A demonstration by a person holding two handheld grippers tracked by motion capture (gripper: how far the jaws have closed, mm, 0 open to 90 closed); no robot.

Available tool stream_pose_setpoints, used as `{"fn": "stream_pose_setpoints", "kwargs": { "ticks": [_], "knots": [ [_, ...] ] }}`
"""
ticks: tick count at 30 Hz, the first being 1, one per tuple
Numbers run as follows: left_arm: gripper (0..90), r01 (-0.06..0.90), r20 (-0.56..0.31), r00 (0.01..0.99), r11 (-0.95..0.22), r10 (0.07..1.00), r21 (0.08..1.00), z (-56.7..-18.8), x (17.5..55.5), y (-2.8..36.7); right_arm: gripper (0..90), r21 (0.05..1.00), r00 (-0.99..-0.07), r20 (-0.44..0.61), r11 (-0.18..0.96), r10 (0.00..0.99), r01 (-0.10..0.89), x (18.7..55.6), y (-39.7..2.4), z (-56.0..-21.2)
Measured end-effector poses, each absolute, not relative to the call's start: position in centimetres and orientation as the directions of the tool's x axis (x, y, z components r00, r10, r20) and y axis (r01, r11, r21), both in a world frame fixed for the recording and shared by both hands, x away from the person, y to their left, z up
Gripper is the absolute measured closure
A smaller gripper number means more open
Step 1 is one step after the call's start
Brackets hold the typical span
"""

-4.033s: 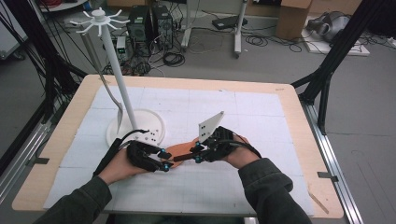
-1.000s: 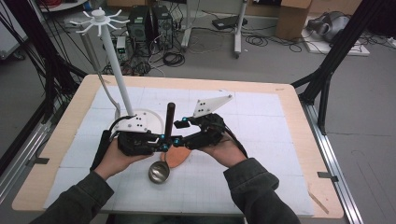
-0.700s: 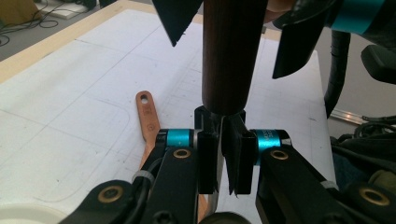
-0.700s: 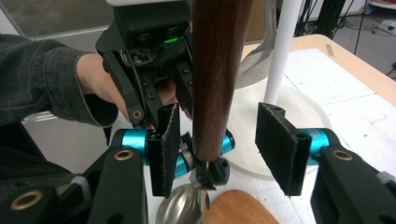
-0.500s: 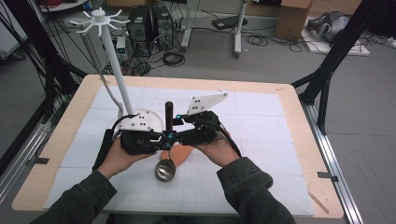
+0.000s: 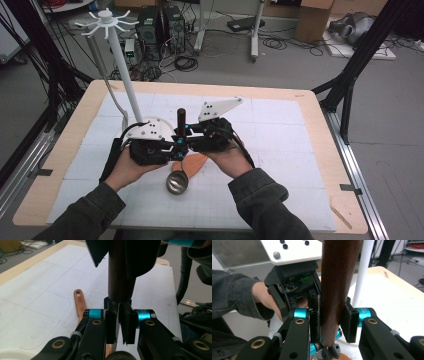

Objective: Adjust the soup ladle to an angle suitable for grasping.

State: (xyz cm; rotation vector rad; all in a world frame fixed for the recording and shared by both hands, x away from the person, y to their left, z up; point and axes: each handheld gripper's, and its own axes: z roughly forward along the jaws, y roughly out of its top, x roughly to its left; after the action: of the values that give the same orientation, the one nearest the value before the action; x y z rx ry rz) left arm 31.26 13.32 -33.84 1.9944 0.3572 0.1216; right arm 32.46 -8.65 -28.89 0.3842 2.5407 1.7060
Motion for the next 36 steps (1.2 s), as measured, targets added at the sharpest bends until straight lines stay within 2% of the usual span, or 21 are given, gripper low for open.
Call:
{"fn": "stream_pose_setpoints", "kwargs": {
  "ticks": [5,11,21,25,29,36],
  "knots": [
    [73.8,0.210,-0.109,0.958,-0.389,0.267,0.897,-33.8,31.2,13.4,73.4,0.922,-0.979,0.067,0.363,0.191,0.134,32.3,-8.6,-28.8],
    [72.6,0.214,-0.133,0.965,-0.379,0.227,0.900,-33.8,31.3,13.5,73.5,0.933,-0.987,0.071,0.341,0.145,0.117,32.5,-9.0,-28.6],
    [63.6,0.236,-0.191,0.966,-0.301,0.171,0.924,-32.9,31.3,14.4,73.5,0.934,-0.996,0.052,0.349,0.074,0.074,32.5,-8.9,-28.6],
    [63.8,0.224,-0.185,0.971,-0.297,0.153,0.928,-32.6,31.3,14.5,73.5,0.934,-0.997,0.057,0.351,0.049,0.071,32.3,-8.5,-28.7],
    [71.4,0.207,-0.166,0.973,-0.292,0.158,0.934,-32.3,31.1,14.6,73.4,0.933,-0.997,0.059,0.352,0.041,0.069,32.3,-8.4,-28.7],
    [73.2,0.181,-0.110,0.965,-0.303,0.237,0.936,-31.8,30.7,14.4,71.2,0.940,-0.992,0.041,0.332,0.123,0.080,31.9,-8.6,-28.4]
  ]
}}
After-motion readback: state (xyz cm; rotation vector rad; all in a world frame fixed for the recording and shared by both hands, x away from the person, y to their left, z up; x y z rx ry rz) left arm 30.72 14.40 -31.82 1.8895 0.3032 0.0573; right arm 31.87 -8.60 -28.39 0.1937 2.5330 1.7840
